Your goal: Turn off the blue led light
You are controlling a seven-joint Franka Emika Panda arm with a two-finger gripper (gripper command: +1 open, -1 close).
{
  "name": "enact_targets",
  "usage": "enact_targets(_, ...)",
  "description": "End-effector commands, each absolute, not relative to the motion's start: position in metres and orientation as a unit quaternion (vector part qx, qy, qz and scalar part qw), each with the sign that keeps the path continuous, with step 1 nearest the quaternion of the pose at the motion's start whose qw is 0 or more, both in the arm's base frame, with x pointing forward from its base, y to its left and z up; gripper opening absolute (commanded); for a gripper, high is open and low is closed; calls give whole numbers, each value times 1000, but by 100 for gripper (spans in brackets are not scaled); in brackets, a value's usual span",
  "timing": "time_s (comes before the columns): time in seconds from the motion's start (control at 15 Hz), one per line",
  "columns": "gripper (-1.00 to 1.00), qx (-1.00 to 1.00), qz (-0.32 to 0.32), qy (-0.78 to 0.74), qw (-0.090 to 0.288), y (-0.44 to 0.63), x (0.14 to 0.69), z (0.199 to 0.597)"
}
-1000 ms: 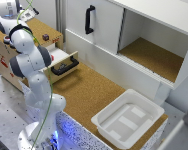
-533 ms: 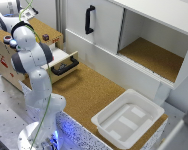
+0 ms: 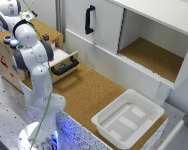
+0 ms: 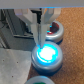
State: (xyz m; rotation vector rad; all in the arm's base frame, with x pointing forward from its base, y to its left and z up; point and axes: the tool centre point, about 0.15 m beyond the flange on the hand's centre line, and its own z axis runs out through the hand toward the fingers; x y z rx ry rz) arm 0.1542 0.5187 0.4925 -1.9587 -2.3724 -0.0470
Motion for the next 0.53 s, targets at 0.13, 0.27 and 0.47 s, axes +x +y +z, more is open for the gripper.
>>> enact_targets(0.13,-100,-644,34,-764,13,535,174,466)
enact_targets(0.27,-100,-642,38,-765,17,537,175,460)
enact_targets(0.47,-100,-645,53,-762,21,534,171,447)
